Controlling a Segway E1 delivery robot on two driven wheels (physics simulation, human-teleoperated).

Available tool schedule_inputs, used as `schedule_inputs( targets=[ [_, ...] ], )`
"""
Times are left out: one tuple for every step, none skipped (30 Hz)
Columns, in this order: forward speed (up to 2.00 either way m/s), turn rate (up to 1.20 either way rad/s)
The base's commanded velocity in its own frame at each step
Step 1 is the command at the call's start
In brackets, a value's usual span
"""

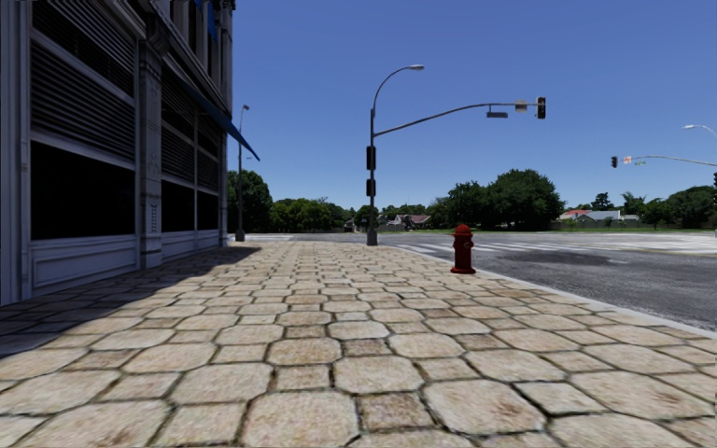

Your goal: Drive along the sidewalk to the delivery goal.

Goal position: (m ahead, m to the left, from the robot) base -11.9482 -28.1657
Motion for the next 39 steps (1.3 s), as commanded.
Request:
schedule_inputs(
  targets=[
    [2.00, 0.00],
    [2.00, 0.00],
    [2.00, 0.00],
    [2.00, 0.00],
    [2.00, 0.00],
    [2.00, 0.00],
    [2.00, 0.00],
    [2.00, 0.00],
    [2.00, 0.00],
    [2.00, 0.00],
    [2.00, 0.00],
    [2.00, 0.00],
    [2.00, 0.00],
    [2.00, 0.00],
    [2.00, 0.00],
    [2.00, 0.00],
    [2.00, 0.00],
    [2.00, 0.00],
    [2.00, 0.00],
    [2.00, 0.00],
    [2.00, 0.00],
    [2.00, 0.00],
    [2.00, 0.00],
    [2.00, 0.00],
    [2.00, 0.00],
    [2.00, 0.00],
    [2.00, 0.00],
    [2.00, 0.00],
    [2.00, 0.00],
    [2.00, 0.00],
    [2.00, 0.00],
    [2.00, 0.00],
    [2.00, 0.00],
    [2.00, 0.00],
    [2.00, 0.00],
    [2.00, 0.00],
    [2.00, 0.00],
    [2.00, 0.00],
    [2.00, 0.00]
  ],
)
